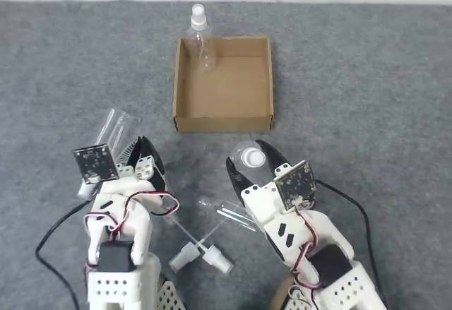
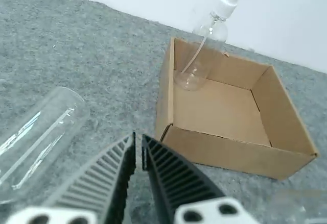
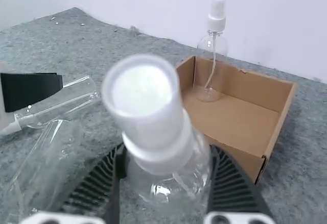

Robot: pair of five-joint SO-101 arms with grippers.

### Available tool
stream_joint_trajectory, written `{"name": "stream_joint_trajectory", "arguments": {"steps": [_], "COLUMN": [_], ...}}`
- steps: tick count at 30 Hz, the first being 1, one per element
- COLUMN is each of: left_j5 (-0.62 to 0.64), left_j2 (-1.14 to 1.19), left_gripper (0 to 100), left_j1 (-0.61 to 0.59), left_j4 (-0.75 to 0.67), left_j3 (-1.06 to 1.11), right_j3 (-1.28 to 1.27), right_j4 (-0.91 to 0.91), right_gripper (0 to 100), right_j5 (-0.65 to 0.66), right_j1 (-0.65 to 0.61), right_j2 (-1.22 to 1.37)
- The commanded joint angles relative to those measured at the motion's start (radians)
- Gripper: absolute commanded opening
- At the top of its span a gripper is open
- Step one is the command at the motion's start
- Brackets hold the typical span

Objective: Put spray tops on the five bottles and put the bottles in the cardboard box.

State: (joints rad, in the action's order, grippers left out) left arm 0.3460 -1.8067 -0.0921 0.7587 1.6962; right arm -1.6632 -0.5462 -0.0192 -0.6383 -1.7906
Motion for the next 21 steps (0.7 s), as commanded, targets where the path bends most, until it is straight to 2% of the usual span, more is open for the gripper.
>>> {"name": "stream_joint_trajectory", "arguments": {"steps": [1,5,13,21], "left_j5": [-0.043,-0.043,-0.043,-0.043], "left_j2": [-0.017,-0.017,-0.017,-0.015], "left_gripper": [1,1,1,1], "left_j1": [-0.008,-0.006,-0.006,-0.006], "left_j4": [-0.028,-0.028,-0.028,-0.028], "left_j3": [-0.012,-0.012,-0.012,-0.012], "right_j3": [-0.015,0.011,0.173,0.264], "right_j4": [-0.036,-0.071,-0.262,-0.3], "right_gripper": [9.2,9.1,9.5,9.1], "right_j5": [0.021,0.054,0.055,0.095], "right_j1": [0.012,0.012,0.013,0.012], "right_j2": [-0.022,-0.024,-0.018,-0.015]}}
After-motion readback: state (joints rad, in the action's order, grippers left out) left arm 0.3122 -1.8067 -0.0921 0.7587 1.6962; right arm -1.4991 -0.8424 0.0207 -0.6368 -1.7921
